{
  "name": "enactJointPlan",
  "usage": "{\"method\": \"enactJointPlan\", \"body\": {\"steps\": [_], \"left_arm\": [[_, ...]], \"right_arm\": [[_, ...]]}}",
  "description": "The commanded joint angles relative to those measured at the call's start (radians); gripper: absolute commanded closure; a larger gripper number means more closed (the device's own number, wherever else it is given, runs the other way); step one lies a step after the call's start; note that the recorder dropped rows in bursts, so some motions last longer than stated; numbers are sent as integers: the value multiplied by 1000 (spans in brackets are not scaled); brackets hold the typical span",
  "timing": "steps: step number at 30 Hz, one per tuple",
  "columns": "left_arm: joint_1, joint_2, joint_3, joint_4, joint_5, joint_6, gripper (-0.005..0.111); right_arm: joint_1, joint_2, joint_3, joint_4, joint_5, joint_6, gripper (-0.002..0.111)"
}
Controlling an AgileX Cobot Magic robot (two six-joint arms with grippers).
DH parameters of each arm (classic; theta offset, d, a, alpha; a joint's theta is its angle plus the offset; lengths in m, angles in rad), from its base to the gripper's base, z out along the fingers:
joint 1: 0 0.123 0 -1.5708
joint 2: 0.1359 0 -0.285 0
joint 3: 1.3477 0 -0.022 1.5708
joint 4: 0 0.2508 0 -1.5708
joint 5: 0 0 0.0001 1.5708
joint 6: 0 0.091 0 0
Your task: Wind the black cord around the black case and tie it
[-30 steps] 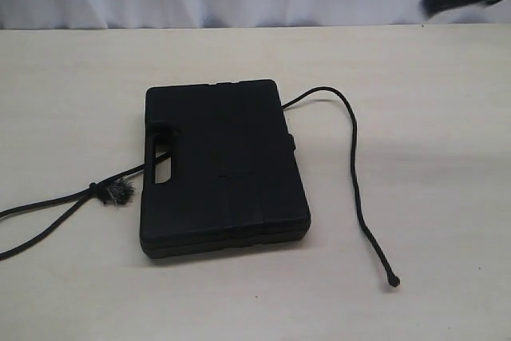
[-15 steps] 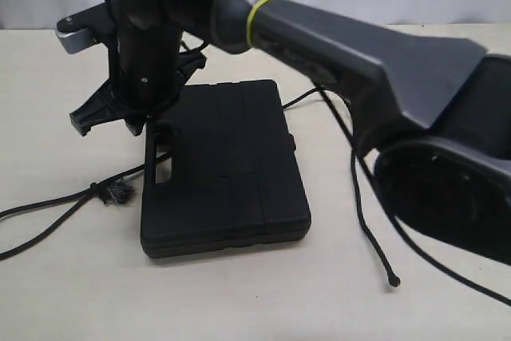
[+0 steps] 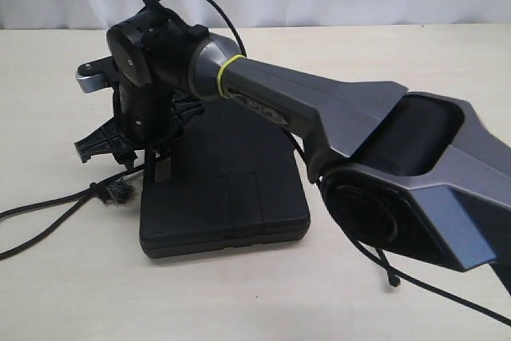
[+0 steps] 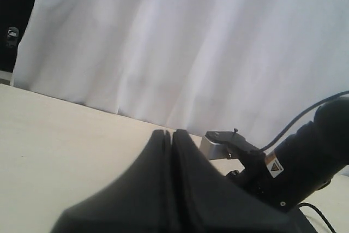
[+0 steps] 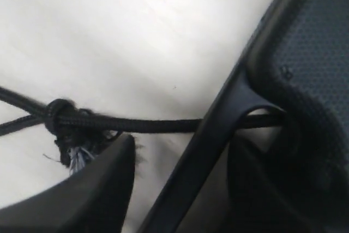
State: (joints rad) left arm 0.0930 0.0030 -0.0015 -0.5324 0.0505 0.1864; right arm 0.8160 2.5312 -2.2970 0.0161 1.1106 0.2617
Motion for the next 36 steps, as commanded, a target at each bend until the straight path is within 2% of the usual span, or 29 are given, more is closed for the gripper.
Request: {"method": "enactJointPlan", "body": {"steps": [1, 6, 19, 20, 23, 31, 36], "left_arm": [[1, -3, 1, 1, 1, 3, 107], [1, -3, 1, 21, -1, 3, 107], [1, -3, 1, 23, -1, 3, 107], [1, -3, 1, 23, -1, 3, 107], [1, -3, 1, 23, -1, 3, 107], [1, -3, 1, 19, -21, -11, 107], [1, -3, 1, 15, -69, -143, 107]], "right_arm": [[0, 26, -4, 36, -47, 12, 68], [0, 37, -4, 31, -45, 39, 80], [0, 72, -4, -27, -43, 180, 81], [0, 72, -4, -27, -43, 180, 84], [0, 59, -4, -41, -43, 180, 104], [-2, -50, -18, -47, -13, 120, 104], [-2, -139, -18, 19, 20, 24, 104]]}}
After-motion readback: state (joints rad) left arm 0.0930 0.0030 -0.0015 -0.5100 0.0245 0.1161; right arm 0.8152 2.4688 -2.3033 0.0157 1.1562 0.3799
